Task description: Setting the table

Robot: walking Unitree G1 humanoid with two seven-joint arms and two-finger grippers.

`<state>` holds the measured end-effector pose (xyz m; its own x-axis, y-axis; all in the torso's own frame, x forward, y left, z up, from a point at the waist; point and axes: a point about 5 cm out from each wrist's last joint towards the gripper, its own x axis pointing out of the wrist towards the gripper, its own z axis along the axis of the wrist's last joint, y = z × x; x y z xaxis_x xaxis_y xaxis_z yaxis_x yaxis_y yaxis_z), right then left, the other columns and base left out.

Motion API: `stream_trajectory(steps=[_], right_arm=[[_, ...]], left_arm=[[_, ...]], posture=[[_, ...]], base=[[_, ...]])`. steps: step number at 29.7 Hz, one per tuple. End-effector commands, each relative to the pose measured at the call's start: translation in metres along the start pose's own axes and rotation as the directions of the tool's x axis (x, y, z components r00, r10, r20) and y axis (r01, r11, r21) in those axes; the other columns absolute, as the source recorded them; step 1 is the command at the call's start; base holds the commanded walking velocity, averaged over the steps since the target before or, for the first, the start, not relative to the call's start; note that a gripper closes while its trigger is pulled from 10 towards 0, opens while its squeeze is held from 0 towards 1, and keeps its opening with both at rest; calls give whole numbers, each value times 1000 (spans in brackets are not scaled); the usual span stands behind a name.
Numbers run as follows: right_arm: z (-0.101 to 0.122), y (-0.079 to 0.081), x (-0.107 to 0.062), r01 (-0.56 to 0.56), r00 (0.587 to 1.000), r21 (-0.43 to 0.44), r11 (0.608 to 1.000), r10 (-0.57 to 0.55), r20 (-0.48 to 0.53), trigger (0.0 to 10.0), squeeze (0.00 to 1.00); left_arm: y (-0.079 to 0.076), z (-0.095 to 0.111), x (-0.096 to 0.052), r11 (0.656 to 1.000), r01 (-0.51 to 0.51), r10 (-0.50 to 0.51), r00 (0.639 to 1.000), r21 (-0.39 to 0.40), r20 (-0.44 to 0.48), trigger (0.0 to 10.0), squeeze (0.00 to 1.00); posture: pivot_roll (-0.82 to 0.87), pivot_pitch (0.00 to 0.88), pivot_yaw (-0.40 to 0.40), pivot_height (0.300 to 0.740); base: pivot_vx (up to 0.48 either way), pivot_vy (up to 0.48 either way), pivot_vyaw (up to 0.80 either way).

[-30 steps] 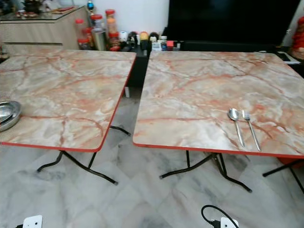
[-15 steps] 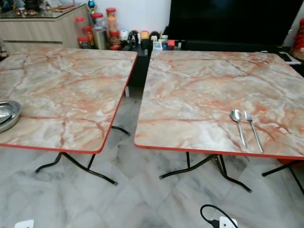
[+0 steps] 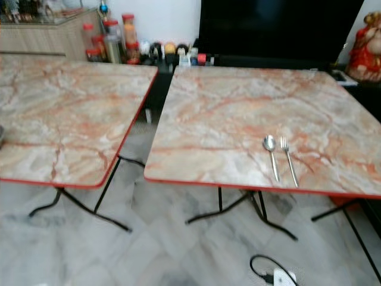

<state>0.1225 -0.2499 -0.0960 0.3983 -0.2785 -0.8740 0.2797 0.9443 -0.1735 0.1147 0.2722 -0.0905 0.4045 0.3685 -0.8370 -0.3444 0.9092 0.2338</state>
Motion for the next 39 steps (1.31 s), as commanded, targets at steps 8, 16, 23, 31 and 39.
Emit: stream_trajectory(steps=[8, 16, 23, 31, 39], right_arm=[[9, 2, 0, -1, 997, 26, 1000, -1, 72, 10000, 0], [17, 2, -1, -2, 989, -49, 999, 9, 144, 10000, 0], [23, 1, -3, 25, 972, -10, 1000, -22, 233, 10000, 0], [27, 1, -4, 37, 960, -28, 999, -28, 279, 10000, 0], [28, 1, -5, 54, 951, -13, 998, -48, 304, 10000, 0]], left_arm=[[-2, 2, 0, 1000, -1, 1, 1000, -11, 7, 10000, 0], [-3, 3, 0, 1000, 2, -2, 1000, 0, 8, 10000, 0], [-1, 5, 1, 1000, 1, -1, 1000, 11, 10, 10000, 0], [0, 5, 1, 1000, 0, 0, 1000, 13, 9, 10000, 0], [1, 5, 1, 1000, -2, 2, 1000, 18, 6, 10000, 0]], posture=[[29, 0, -24, 732], [5, 0, -17, 732], [-4, 0, -11, 732], [-9, 0, -11, 732], [-6, 0, -7, 732]], base=[[0, 0, 0], [0, 0, 0], [0, 0, 0], [0, 0, 0], [0, 0, 0]])
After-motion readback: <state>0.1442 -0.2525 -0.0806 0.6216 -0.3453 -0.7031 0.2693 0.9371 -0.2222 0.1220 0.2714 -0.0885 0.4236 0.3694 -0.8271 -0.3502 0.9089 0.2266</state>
